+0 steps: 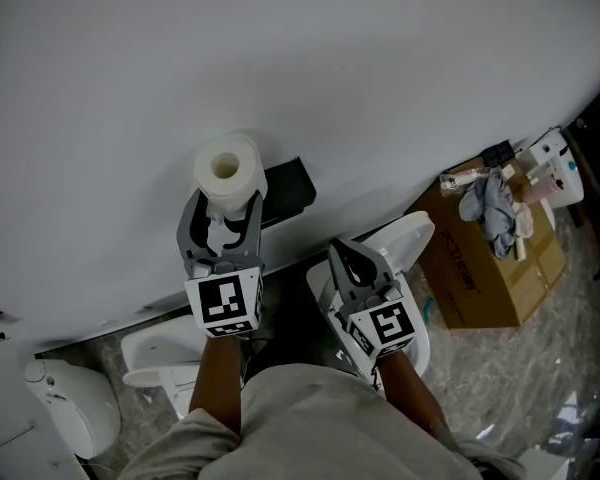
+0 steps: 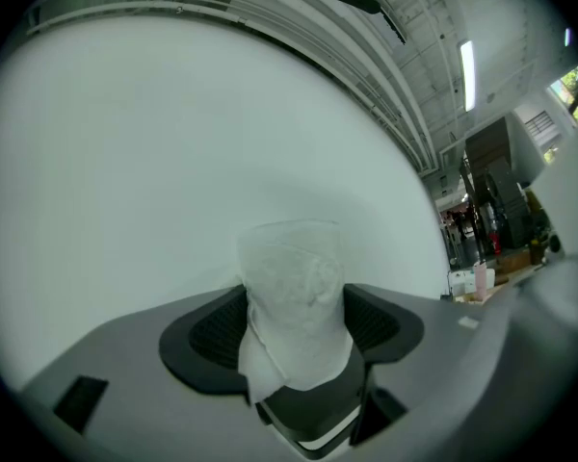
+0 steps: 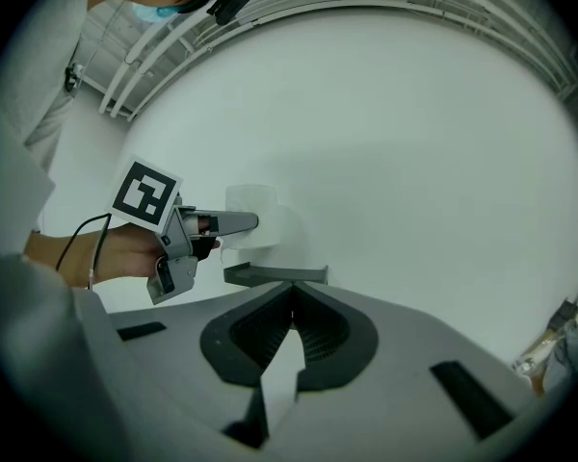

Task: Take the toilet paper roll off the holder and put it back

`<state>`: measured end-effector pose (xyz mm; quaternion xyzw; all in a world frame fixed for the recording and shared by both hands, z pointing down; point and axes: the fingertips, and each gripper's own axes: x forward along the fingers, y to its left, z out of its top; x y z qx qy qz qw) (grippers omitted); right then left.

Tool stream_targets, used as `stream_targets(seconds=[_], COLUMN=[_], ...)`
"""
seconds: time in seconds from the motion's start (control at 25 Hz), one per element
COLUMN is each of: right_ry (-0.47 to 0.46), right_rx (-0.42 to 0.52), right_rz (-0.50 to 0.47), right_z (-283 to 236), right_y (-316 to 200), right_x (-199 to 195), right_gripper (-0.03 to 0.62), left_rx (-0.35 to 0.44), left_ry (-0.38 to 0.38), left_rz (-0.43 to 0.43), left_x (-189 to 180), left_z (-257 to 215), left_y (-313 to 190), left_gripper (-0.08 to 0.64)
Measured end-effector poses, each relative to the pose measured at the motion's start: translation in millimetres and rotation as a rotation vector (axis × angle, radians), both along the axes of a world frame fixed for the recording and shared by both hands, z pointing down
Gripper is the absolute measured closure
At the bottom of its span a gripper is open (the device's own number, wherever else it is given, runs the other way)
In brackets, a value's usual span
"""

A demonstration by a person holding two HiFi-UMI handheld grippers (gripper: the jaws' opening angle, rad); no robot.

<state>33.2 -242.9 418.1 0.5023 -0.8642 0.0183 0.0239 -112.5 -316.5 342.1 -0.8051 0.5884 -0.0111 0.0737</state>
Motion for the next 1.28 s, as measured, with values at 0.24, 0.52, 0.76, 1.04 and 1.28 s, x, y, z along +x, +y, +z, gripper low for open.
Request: stream_targets(seconds=[0.24,0.52,0.76,1.04,1.28], right_ry=[0.026,0.03,0.034,0.034,0.031], right_rx=[-0.019,-0.017,-0.027,-0.038,-0.039], right_rz=[0.015,0.01,0.002,-0.005,-0.011], right_z=[5.0,7.7,11.5,14.4,14.9], right_y=[-0.7,-4.6,-7.2,-9.6,-11.0], right_x=[3.3,2.5,2.9,3.6,1.9], right_gripper=[0.588,0.588,0.588,0.588,0.588], left_rx=[-0.016,-0.031,-0.047,-0.038,-0.064], left_ry=[-0.01,-0.016,-0.027,-0.033,-0.034], left_rz=[0.01,-0.003,-0.015,-0.023,-0.016], left_x=[3.0,1.9,1.5,2.3,5.4], left_z=[10.4,19.0,27.1,25.1,31.6], left_y=[-4.6,-10.8,-14.1,-15.2,-17.2], left_gripper=[0.238,0.238,0.238,0.238,0.238])
